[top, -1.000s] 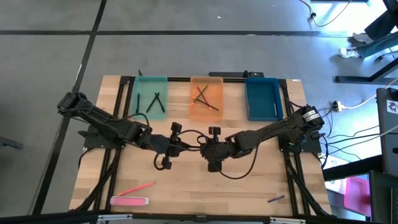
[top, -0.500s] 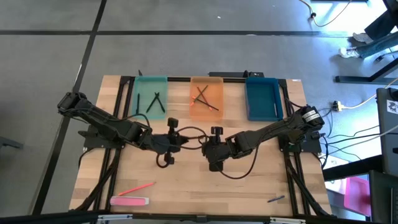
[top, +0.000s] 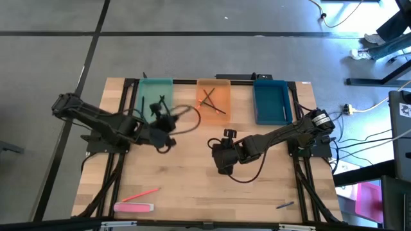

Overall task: Sort crayons/erasers/pens/pencils in bins
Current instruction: Put the black pen into the green bin

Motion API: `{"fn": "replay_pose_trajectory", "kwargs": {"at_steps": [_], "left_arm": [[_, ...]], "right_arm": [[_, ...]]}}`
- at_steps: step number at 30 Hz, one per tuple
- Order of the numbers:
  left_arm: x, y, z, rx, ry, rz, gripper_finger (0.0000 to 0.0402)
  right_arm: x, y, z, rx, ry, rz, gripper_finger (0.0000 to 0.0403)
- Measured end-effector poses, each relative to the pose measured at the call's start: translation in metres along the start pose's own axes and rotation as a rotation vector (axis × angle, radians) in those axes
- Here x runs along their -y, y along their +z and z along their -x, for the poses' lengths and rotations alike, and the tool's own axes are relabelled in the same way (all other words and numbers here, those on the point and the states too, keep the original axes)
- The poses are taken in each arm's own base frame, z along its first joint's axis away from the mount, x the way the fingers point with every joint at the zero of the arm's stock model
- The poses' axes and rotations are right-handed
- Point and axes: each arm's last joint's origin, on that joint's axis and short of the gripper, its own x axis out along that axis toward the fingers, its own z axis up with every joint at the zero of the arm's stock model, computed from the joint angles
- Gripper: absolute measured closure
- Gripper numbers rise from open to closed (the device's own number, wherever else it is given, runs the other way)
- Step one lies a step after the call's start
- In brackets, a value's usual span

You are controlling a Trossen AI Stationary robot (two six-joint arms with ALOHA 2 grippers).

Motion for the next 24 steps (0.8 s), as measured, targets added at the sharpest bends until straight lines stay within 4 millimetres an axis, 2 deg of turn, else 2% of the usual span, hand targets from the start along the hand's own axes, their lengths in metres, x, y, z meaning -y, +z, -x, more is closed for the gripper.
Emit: {"fn": "replay_pose_trajectory", "kwargs": {"at_steps": [11,17,20,24], "left_arm": [[-0.056,-0.034,-0.037,-0.339,0.245,0.331,0.0384],[-0.081,-0.047,-0.052,-0.455,0.313,0.434,0.0384],[-0.086,-0.056,-0.060,-0.487,0.360,0.451,0.0384],[-0.082,-0.080,-0.071,-0.546,0.387,0.453,0.0384]], "right_arm": [[0.000,0.002,0.000,0.019,-0.009,-0.010,0.0234],[0.000,0.002,0.000,0.022,-0.008,-0.012,0.0234],[0.000,0.002,0.000,0.027,-0.007,-0.014,0.0234],[0.000,0.003,0.000,0.028,-0.007,-0.017,0.0234]]}}
